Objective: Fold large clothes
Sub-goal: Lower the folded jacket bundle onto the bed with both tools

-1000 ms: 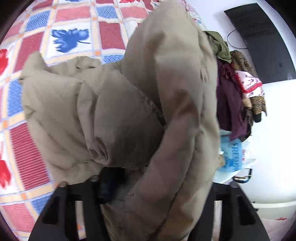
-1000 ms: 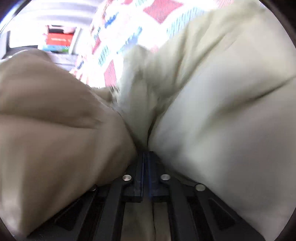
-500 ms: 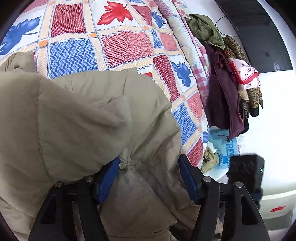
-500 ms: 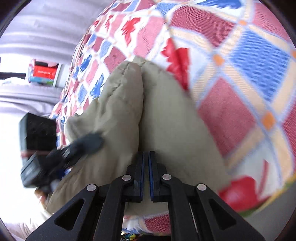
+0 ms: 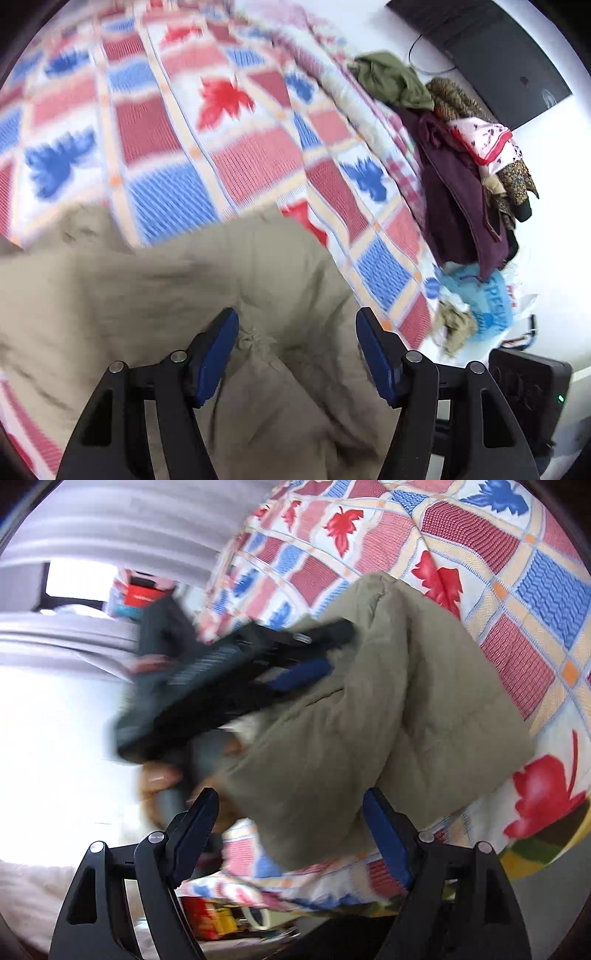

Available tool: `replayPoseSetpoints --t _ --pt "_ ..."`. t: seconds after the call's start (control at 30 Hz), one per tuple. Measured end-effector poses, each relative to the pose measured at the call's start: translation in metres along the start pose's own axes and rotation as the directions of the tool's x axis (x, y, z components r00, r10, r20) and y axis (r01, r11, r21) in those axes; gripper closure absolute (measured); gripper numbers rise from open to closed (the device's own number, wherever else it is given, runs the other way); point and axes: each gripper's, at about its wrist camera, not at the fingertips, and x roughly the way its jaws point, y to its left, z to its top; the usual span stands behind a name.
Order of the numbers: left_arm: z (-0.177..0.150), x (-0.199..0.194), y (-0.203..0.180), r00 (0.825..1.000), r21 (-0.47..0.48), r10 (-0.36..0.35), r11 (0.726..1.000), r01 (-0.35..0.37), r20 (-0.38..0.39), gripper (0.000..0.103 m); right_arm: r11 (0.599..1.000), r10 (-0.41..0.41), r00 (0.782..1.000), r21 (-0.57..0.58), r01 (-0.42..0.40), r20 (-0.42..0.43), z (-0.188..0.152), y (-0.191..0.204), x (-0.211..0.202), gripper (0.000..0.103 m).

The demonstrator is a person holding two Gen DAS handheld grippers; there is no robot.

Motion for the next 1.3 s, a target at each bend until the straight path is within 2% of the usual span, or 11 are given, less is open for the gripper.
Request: replayPoseSetpoints --t 0.03,0.07,0.1,0.27,0.3,0.5,0.73,1.07,1.13,1.2,1.3 --pt "-0.001 -0.014 0.004 0.998 0.011 0.047 0.999 -0.047 0.048 0.036 0.998 -0.063 0.998 -0.013 0.063 0.004 0.004 0.000 0.009 0.041" --pt "-0.002 -0.027 0.010 0.991 0.012 0.096 0.995 -0.098 0.091 0.036 0.995 -0.101 0.995 -0.019 0.101 0.007 0.006 0.001 0.014 0.071" --pt "-0.004 -0.038 0.020 0.982 0.002 0.145 0.989 -0.146 0.122 0.036 0.989 -0.148 0.989 -0.030 0.148 0.009 0.009 0.000 0.017 0.081" --pt "-0.017 -0.046 0.084 0.923 -0.083 0.359 0.933 -0.350 0.140 0.036 0.952 -0.282 0.957 -0.103 0.287 0.063 0.010 0.002 0.010 0.089" --pt "-0.017 -0.039 0.091 0.924 -0.097 0.363 0.931 -0.353 0.123 0.036 0.941 -0.302 0.950 -0.133 0.310 0.076 0.010 0.006 0.008 0.089" --pt "-0.002 0.008 0.074 0.935 -0.078 0.334 0.942 -0.326 0.124 0.036 0.879 -0.403 0.909 -0.232 0.416 0.105 0.009 0.010 0.004 0.090" --pt "0.019 0.061 0.032 0.951 -0.043 0.290 0.957 -0.287 0.107 0.036 0.841 -0.511 0.853 -0.147 0.521 0.107 0.008 -0.044 -0.010 0.090" --pt "0.017 0.072 0.034 0.946 -0.031 0.315 0.949 -0.314 0.076 0.036 0.899 -0.439 0.898 0.014 0.439 0.031 0.019 -0.087 -0.028 0.078" --pt "0.017 0.072 0.034 0.945 -0.029 0.317 0.948 -0.316 0.078 0.036 0.895 -0.442 0.891 -0.009 0.445 0.108 0.020 -0.073 -0.051 0.070" --pt "0.016 0.072 0.033 0.944 -0.025 0.321 0.947 -0.321 0.078 0.036 0.894 -0.432 0.883 -0.043 0.447 0.185 0.024 -0.057 -0.070 0.038" --pt "0.016 0.072 0.033 0.944 -0.025 0.322 0.947 -0.321 0.078 0.036 0.923 -0.351 0.917 -0.094 0.373 0.187 0.042 -0.043 -0.068 0.034"
